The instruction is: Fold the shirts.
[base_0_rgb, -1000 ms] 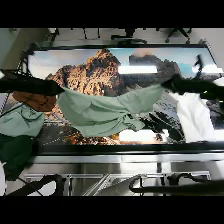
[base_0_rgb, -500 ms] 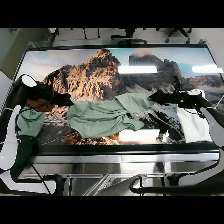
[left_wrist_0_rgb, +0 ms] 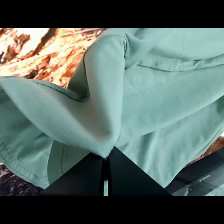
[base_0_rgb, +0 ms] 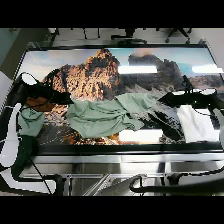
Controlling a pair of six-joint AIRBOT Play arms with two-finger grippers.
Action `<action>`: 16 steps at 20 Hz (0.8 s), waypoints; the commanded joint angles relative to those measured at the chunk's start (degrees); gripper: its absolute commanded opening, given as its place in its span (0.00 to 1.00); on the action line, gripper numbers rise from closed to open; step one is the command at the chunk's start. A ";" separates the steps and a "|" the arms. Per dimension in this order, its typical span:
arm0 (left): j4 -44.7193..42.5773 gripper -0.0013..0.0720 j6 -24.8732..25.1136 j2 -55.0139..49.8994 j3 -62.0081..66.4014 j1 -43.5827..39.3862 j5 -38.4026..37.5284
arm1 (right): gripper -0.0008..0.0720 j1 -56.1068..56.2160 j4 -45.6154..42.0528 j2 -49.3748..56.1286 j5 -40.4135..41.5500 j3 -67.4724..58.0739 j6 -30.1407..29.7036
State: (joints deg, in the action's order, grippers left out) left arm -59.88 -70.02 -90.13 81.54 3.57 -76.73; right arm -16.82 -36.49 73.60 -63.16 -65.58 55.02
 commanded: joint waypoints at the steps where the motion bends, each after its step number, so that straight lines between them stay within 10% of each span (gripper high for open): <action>1: -0.02 0.03 -0.13 -0.07 0.11 0.02 -0.13 | 0.43 2.69 -2.95 0.04 0.96 4.35 1.99; 16: -0.07 0.03 -0.04 -0.07 0.11 0.02 -1.70 | 0.65 25.29 -2.51 4.44 -5.29 4.72 2.78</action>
State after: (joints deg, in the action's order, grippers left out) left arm -59.92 -70.17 -90.17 81.60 3.57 -77.62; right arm 4.64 -38.39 77.49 -67.48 -60.93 56.99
